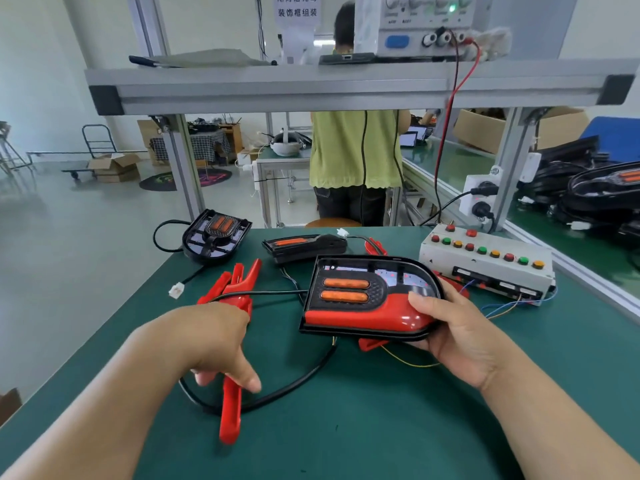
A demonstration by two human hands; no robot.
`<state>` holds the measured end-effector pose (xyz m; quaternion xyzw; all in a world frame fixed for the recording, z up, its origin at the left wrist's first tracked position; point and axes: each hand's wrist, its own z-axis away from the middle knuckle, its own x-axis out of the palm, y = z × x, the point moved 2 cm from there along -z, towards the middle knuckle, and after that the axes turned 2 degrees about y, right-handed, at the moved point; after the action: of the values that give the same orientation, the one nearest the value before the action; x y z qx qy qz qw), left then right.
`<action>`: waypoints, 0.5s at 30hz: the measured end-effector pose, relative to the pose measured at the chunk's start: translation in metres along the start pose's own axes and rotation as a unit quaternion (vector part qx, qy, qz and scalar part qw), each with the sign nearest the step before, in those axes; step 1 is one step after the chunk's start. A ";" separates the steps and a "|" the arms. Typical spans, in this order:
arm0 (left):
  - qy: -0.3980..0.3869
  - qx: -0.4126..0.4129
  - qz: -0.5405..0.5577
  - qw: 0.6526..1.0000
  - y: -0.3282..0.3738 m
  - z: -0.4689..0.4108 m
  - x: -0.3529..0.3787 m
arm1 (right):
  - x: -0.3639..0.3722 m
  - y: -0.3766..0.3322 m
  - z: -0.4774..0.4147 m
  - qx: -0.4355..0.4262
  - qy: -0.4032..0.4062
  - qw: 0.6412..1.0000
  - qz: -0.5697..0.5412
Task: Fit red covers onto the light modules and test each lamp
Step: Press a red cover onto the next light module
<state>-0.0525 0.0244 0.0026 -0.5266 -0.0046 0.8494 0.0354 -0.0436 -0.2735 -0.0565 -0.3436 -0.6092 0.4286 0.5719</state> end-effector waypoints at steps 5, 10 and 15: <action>-0.005 0.000 -0.034 0.999 0.008 0.007 -0.001 | 0.002 -0.001 0.001 0.006 0.018 1.000 -0.002; 0.102 0.059 -0.023 0.993 -0.005 0.020 -0.020 | -0.002 -0.002 0.000 0.018 0.016 0.999 -0.037; 0.178 0.215 0.158 0.947 0.011 0.031 -0.049 | -0.003 0.000 -0.002 0.034 0.021 0.996 -0.074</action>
<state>-0.0596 0.0115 0.0596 -0.6432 0.2681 0.7171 0.0135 -0.0409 -0.2760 -0.0577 -0.2869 -0.6058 0.3985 0.6261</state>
